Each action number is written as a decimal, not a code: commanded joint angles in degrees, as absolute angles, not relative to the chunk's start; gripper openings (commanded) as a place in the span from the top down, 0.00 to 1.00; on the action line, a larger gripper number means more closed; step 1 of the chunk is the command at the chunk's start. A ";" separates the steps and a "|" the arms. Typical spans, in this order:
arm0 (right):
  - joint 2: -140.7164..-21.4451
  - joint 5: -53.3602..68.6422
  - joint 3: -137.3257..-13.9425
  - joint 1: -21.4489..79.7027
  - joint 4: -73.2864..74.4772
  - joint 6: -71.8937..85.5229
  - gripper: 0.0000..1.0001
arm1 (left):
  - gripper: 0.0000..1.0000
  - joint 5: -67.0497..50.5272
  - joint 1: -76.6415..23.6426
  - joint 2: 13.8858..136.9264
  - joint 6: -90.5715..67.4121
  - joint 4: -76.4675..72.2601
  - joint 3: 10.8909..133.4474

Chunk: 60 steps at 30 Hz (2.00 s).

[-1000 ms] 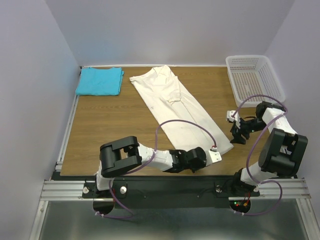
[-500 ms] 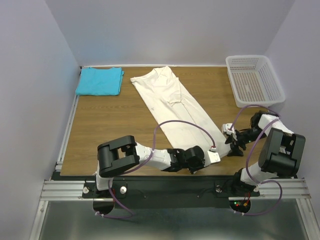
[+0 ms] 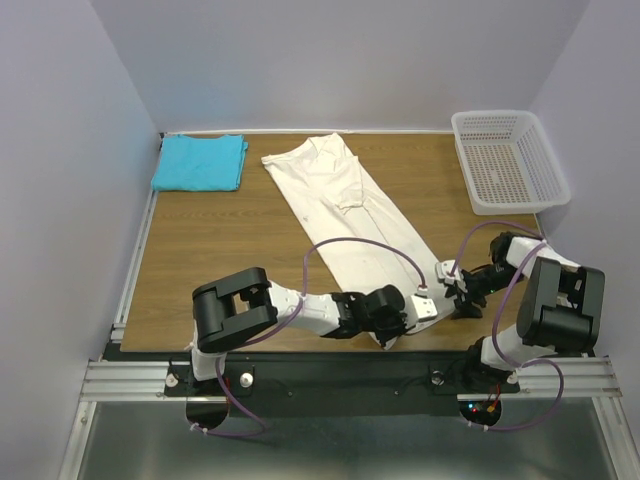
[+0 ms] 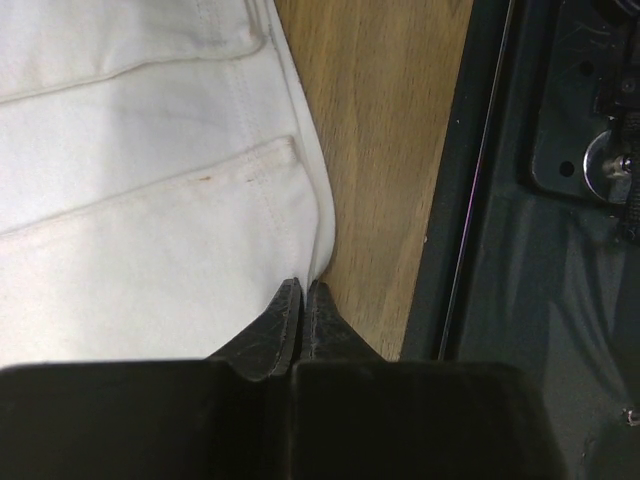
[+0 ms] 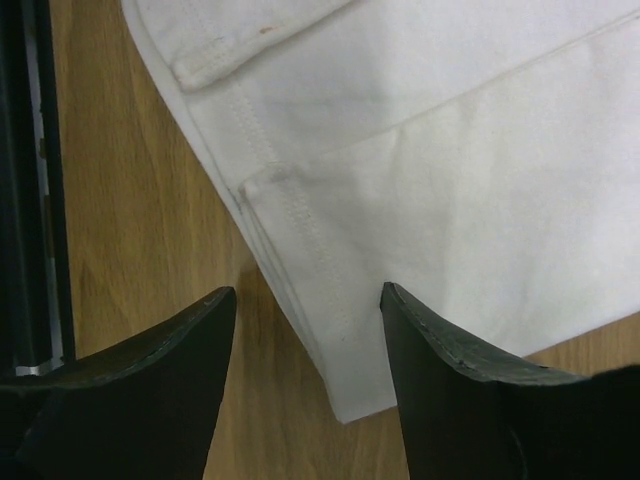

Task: Fold and stack the t-shirts
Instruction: Fold the tshirt

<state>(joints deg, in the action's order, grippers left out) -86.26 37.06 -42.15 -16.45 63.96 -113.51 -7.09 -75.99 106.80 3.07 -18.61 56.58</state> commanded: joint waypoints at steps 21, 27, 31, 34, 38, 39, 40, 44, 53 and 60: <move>-75.85 33.83 -33.30 -13.01 46.23 -127.27 0.98 | 1.00 -14.50 -72.60 101.61 -2.90 -24.00 52.12; -76.38 38.84 -43.40 -13.01 58.69 -126.03 0.99 | 1.00 -16.08 -70.49 96.25 -2.29 -23.29 50.19; -78.30 42.97 -50.44 -13.01 69.31 -126.83 0.99 | 1.00 -18.10 -67.95 91.51 -2.02 -22.33 48.87; -81.29 46.66 -56.94 -13.01 75.75 -127.09 0.99 | 1.00 -20.82 -66.36 89.48 -2.02 -21.71 48.52; -84.10 49.13 -63.01 -11.08 76.99 -122.18 0.99 | 1.00 -23.38 -62.94 87.89 -2.02 -21.18 48.08; -85.50 49.91 -65.11 -10.03 76.99 -120.69 0.99 | 1.00 -24.42 -61.19 87.54 -2.02 -21.27 48.08; -86.30 50.10 -66.08 -9.32 76.91 -119.89 0.99 | 1.00 -24.87 -60.30 87.37 -2.02 -21.27 48.08; -90.78 51.33 -72.85 -5.11 74.28 -111.99 0.99 | 1.00 -26.28 -55.56 86.92 -1.67 -20.57 48.60; -105.02 50.45 -92.87 3.86 65.04 -90.54 0.99 | 1.00 -29.00 -42.46 87.62 3.60 -14.51 53.43; -116.18 48.69 -105.97 8.70 61.70 -81.13 0.99 | 1.00 -30.85 -35.08 90.52 8.26 -9.76 58.44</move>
<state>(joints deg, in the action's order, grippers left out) -112.68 49.78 -98.87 7.29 65.71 -88.60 -28.25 -37.36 89.82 4.47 -13.43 55.11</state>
